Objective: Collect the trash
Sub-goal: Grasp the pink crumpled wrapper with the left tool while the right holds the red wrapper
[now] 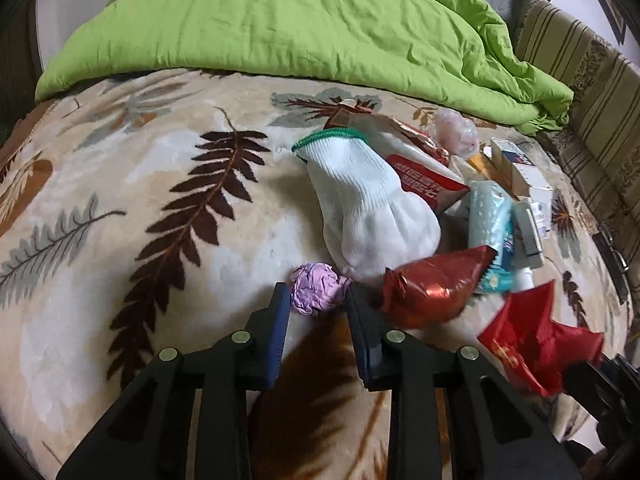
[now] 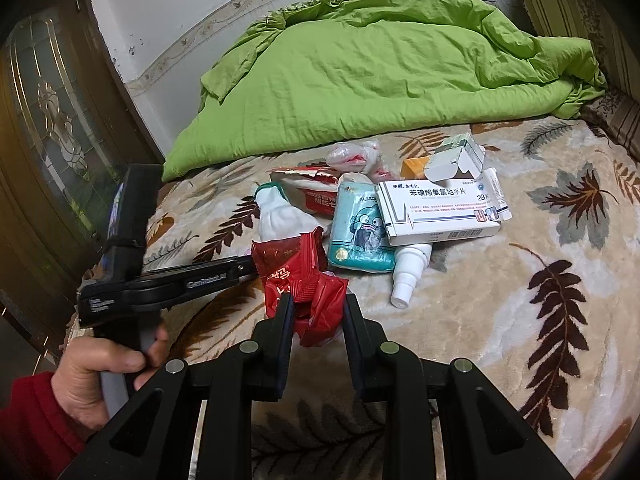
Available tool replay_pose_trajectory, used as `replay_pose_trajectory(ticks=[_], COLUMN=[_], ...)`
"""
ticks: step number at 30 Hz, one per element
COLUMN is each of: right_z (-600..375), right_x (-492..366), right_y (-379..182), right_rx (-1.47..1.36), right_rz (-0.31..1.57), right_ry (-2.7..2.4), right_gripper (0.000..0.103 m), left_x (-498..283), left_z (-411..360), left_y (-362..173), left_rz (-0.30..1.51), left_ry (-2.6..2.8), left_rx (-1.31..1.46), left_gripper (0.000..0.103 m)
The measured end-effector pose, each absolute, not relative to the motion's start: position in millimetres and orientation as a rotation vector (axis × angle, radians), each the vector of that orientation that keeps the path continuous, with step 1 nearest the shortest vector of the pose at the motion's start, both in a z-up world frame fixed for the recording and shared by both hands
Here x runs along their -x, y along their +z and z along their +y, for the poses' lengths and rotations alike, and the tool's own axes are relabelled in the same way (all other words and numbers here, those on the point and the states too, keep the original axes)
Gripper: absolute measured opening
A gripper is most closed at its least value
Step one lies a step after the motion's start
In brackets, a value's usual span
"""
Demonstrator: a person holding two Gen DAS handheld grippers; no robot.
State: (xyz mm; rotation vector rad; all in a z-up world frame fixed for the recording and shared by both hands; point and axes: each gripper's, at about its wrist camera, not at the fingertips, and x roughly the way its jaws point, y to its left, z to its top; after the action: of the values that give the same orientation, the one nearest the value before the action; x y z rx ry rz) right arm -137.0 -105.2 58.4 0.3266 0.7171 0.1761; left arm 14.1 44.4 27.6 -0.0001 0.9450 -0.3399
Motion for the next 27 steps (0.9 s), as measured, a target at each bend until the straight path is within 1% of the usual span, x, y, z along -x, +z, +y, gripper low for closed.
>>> replay_pose_trajectory(ticks=[5,14,18,27], right_z=[-105.2,-100.5,-97.9,-97.8], right_x=[137.1,139.1,141.4,141.5], right_y=[58.7,60.7,61.7,61.0], right_rx=[-0.321,-0.29,-0.281,-0.277], right_rz=[0.716,0.703,0.697,0.694], right_ry=[0.175,0.175,0.177,0.179], right_gripper=[0.026,0.026,0.026,0.026], left_x=[4.6,73.2,102.2,106.0], left_z=[51.2,75.8,72.2,65.3], left_y=[30.2,62.3,69.5,66.2], left_rz=[0.895,0.801,0.73,0.705], left_ry=[-0.327,-0.302,-0.267,-0.265], left_rx=[0.02,0.098,0.05,0.008], left_gripper=[0.024,0.024,0.024,0.024])
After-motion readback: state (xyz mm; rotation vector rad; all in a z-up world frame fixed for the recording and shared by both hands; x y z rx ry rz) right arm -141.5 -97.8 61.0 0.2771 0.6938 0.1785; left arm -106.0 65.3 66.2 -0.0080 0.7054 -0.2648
